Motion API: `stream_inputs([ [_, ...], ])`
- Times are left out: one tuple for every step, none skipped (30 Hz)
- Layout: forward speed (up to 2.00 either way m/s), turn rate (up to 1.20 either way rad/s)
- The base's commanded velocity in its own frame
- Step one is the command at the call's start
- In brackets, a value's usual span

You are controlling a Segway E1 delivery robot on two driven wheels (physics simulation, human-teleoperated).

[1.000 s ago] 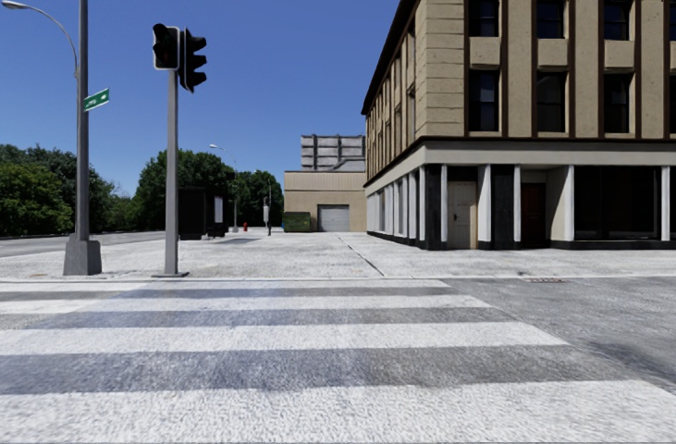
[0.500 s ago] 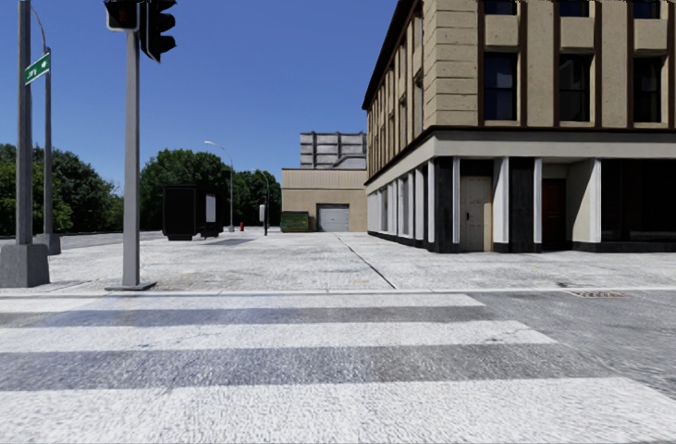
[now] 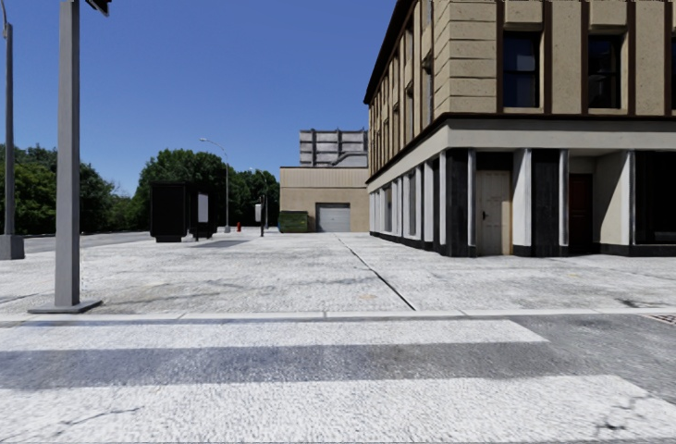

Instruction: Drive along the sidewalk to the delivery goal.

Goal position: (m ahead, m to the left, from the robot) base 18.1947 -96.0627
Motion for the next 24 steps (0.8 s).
stream_inputs([
  [2.0, -0.23],
  [2.0, -0.23],
  [2.0, -0.23],
  [2.0, -0.23],
  [2.0, -0.23],
  [2.0, -0.23],
  [2.0, -0.23],
  [2.0, -0.23],
  [2.0, -0.23],
  [2.0, -0.23],
  [2.0, -0.23],
  [2.0, -0.23],
  [2.0, -0.24],
  [2.0, -0.29],
  [2.0, -0.29],
  [2.0, -0.36],
  [2.0, -0.39],
  [2.0, -0.4],
  [2.0, -0.41],
  [2.0, -0.41],
  [2.0, -0.45],
  [2.0, -0.47],
  [2.0, -0.48],
  [2.0, -0.48],
])
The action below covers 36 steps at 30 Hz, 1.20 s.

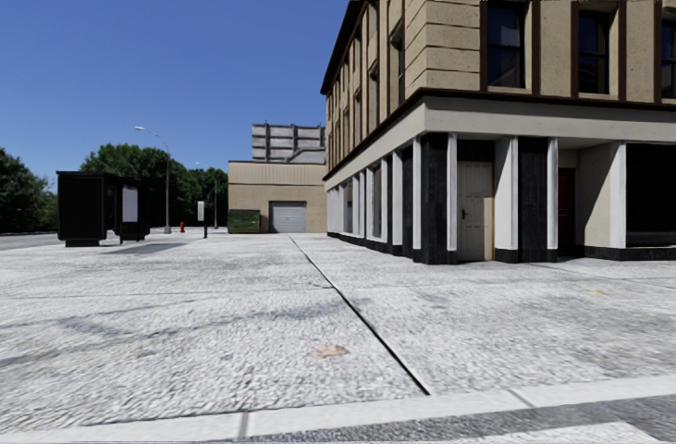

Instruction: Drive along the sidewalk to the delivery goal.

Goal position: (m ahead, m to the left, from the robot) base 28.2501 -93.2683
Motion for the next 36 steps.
stream_inputs([
  [2.0, -0.48],
  [1.88, -0.49],
  [1.8, -0.49],
  [1.78, -0.49],
  [1.78, -0.49],
  [1.77, -0.49],
  [1.77, -0.49],
  [1.77, -0.49],
  [1.77, -0.49],
  [1.77, -0.49],
  [1.77, -0.49],
  [1.77, -0.49],
  [1.77, -0.49],
  [1.77, -0.49],
  [1.77, -0.49],
  [1.77, -0.49],
  [1.74, -0.49],
  [1.69, -0.49],
  [1.69, -0.49],
  [1.66, -0.49],
  [1.64, -0.5],
  [1.61, -0.5],
  [1.61, -0.5],
  [1.6, -0.5],
  [1.57, -0.5],
  [1.53, -0.5],
  [1.48, -0.5],
  [1.48, -0.5],
  [1.41, -0.5],
  [1.37, -0.51],
  [1.36, -0.51],
  [1.34, -0.52],
  [1.34, -0.52],
  [1.33, -0.53],
  [1.33, -0.53],
  [1.32, -0.53],
])
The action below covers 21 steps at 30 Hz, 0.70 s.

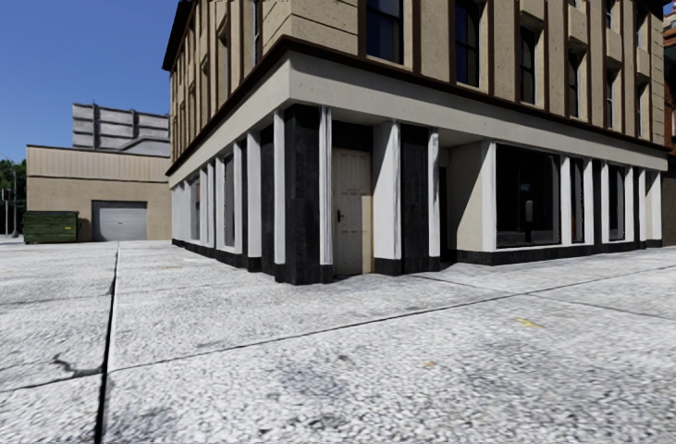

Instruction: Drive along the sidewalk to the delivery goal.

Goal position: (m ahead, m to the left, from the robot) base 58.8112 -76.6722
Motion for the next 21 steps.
stream_inputs([
  [1.32, -0.53],
  [1.32, -0.54],
  [1.32, -0.55],
  [1.32, -0.55],
  [1.32, -0.55],
  [1.32, -0.55],
  [1.32, -0.55],
  [1.32, -0.55],
  [1.32, -0.55],
  [1.32, -0.55],
  [1.32, -0.55],
  [1.32, -0.55],
  [1.32, -0.55],
  [1.32, -0.55],
  [1.32, -0.55],
  [1.32, -0.55],
  [1.32, -0.55],
  [2.0, -0.55],
  [2.0, -0.55],
  [2.0, -0.55],
  [2.0, -0.55],
])
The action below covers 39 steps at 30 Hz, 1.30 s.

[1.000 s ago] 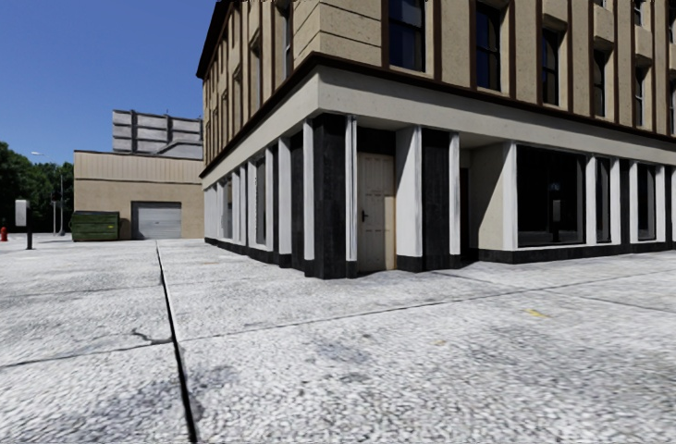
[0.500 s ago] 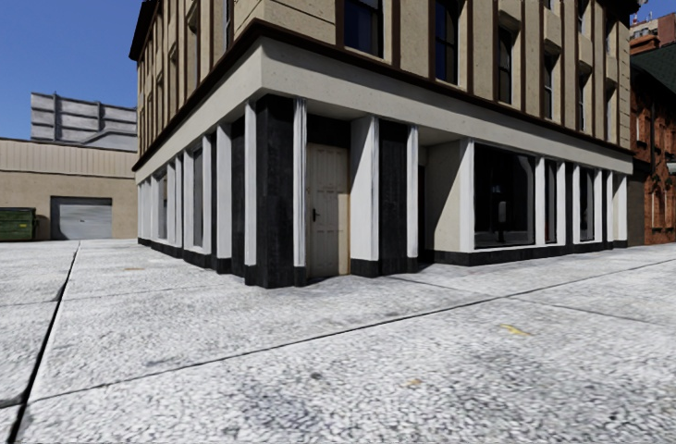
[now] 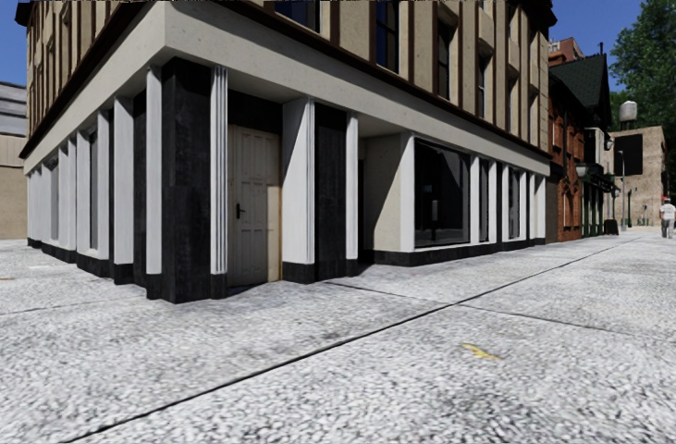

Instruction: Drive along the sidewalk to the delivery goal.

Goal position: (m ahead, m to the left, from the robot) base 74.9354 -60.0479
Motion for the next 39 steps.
stream_inputs([
  [2.0, -0.55],
  [2.0, -0.55],
  [2.0, -0.55],
  [2.0, -0.55],
  [2.0, -0.55],
  [2.0, -0.55],
  [2.0, -0.55],
  [2.0, -0.55],
  [2.0, -0.55],
  [2.0, -0.55],
  [2.0, -0.55],
  [2.0, -0.55],
  [2.0, -0.55],
  [2.0, -0.55],
  [2.0, -0.55],
  [2.0, -0.55],
  [2.0, -0.55],
  [2.0, -0.55],
  [2.0, -0.55],
  [2.0, -0.55],
  [2.0, -0.55],
  [2.0, -0.55],
  [2.0, -0.55],
  [2.0, -0.55],
  [2.0, -0.55],
  [2.0, -0.55],
  [2.0, -0.55],
  [2.0, -0.55],
  [2.0, -0.55],
  [2.0, -0.55],
  [2.0, -0.55],
  [2.0, -0.55],
  [2.0, -0.55],
  [2.0, -0.55],
  [2.0, -0.55],
  [2.0, -0.55],
  [2.0, -0.55],
  [2.0, -0.55],
  [2.0, -0.55],
])
